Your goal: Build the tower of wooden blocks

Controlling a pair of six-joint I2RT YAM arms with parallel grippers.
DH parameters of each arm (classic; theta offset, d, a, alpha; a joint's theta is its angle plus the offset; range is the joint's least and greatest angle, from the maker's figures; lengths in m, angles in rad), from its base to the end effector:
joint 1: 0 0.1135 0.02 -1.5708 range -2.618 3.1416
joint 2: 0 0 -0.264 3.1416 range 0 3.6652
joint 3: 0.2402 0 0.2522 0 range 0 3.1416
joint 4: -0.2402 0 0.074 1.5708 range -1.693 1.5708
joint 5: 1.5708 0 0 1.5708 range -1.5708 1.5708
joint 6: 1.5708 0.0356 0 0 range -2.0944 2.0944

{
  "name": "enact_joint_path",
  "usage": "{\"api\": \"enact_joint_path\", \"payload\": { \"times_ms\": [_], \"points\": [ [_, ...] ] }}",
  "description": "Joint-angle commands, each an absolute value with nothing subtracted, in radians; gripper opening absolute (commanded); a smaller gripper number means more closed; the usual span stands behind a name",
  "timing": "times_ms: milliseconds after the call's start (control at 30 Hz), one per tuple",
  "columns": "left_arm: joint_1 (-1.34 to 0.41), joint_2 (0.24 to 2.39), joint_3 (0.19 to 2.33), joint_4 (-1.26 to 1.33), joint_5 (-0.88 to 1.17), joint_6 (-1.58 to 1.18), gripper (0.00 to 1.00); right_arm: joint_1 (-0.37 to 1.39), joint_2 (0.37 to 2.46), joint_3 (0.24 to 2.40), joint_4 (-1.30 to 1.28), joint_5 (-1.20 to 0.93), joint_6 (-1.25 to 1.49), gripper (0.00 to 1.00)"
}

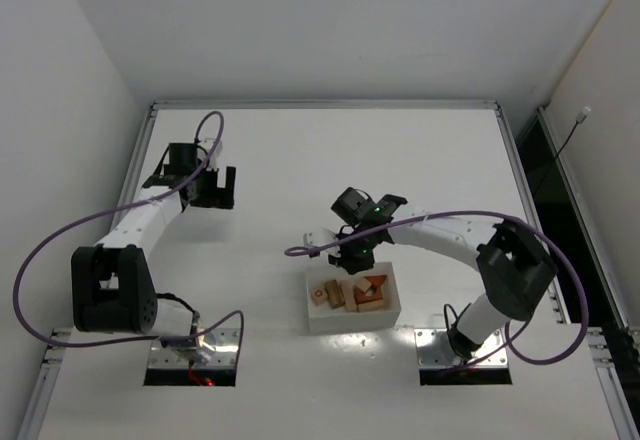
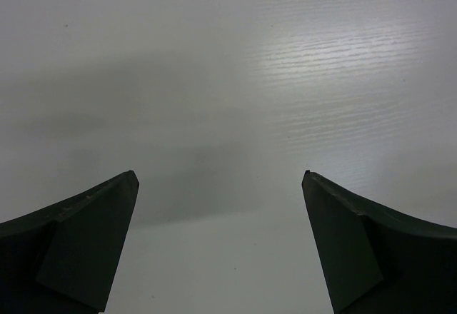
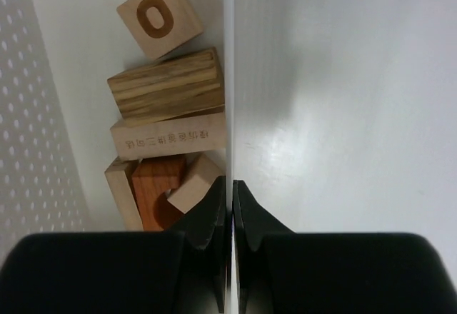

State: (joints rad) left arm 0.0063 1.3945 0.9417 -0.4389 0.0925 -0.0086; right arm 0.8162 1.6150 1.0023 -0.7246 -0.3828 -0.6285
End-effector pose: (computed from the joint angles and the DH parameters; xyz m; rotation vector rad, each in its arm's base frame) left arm 0.2890 -0.0015 0.2350 0.0219 2.4606 -0.1149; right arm 0.1899 0.2214 0.1813 -1.9592 2.1240 0.5890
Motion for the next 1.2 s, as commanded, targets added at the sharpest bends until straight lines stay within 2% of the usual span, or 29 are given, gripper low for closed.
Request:
{"api": "enact_joint_path", "payload": {
  "times_ms": [0,200,400,500,567,700,733,800,833,933,1000,1167],
  "points": [
    [0.015,1.393,0.966,-0.410,0.063,-0.049,1.00,0.815,1.524,0.996,-0.574,-0.185,-0.487,0.00],
    [0.015,1.364,0.976,-0.410,-0.002,-0.089,1.00,0.795,1.451,1.008,-0.295,0.315,-0.376,0.00],
    [0.015,1.355,0.999,-0.431,-0.002,-0.089,1.00,0.785,1.437,1.008,-0.086,0.530,-0.547,0.00],
    [0.015,1.355,1.009,-0.442,-0.011,-0.089,1.00,0.796,1.437,0.982,0.088,0.657,-0.680,0.00],
    [0.015,1.355,1.009,-0.442,-0.020,-0.080,1.00,0.805,1.437,0.905,0.317,0.727,-0.777,0.00],
    [0.025,1.345,1.009,-0.451,-0.031,-0.080,1.00,0.827,1.446,0.761,0.725,0.782,-1.088,0.00],
    [0.025,1.336,1.009,-0.451,-0.031,-0.080,1.00,0.827,1.457,0.694,0.944,0.782,-1.154,0.00],
    [0.025,1.336,1.009,-0.451,-0.040,-0.089,1.00,0.837,1.509,0.593,1.189,0.749,-1.358,0.00],
    [0.034,1.325,1.009,-0.451,-0.040,-0.089,1.00,0.838,1.537,0.569,1.415,0.711,-1.420,0.00],
    [0.034,1.315,1.009,-0.451,-0.058,-0.089,1.00,0.847,1.676,0.546,1.761,0.663,-1.599,0.00],
    [0.034,1.315,1.009,-0.460,-0.058,-0.089,1.00,0.847,1.732,0.546,1.818,0.634,-1.666,0.00],
    [0.034,1.295,1.009,-0.460,-0.078,-0.071,1.00,0.856,1.723,0.568,1.818,0.531,-1.695,0.00]
  ]
}}
